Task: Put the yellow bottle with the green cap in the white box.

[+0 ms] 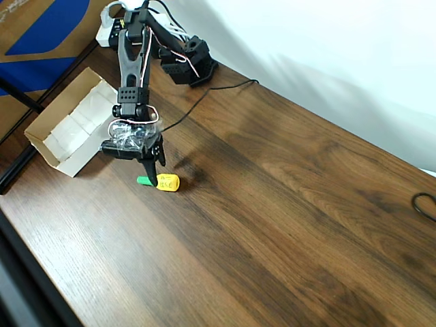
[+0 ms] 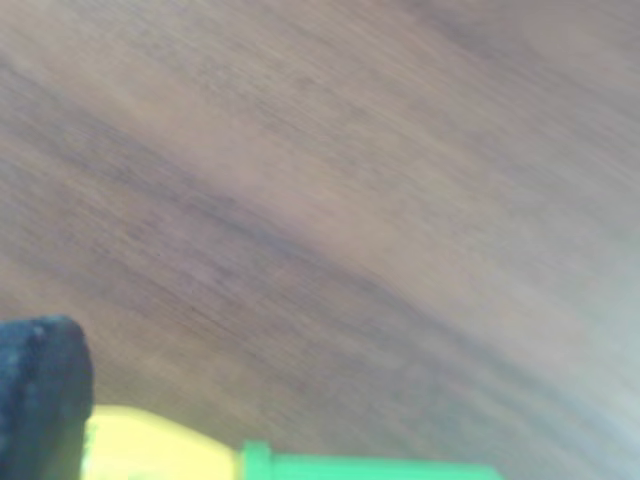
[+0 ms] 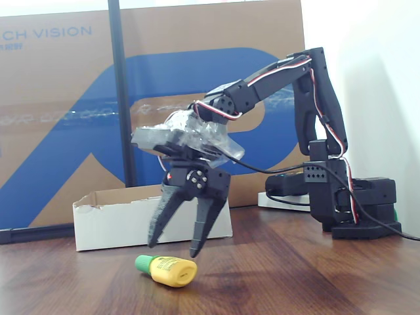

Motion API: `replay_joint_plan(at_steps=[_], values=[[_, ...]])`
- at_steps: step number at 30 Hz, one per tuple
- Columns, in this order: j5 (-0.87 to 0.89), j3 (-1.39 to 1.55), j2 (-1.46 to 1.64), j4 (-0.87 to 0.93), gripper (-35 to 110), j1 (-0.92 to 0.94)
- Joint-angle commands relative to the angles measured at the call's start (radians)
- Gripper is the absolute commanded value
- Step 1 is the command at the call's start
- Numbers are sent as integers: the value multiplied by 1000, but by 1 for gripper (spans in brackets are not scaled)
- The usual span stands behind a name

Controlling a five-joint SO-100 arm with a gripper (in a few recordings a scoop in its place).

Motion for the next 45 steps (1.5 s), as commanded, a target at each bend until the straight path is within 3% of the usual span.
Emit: replay_joint_plan(at_steps=[1,27,42,45], values=[[-3,-48,32,-3,32,-3],[-20,-12,-44,-18,28,-2],[-11,-21,-25,0,0,-6],[-6,-21,-18,6,0,-8]])
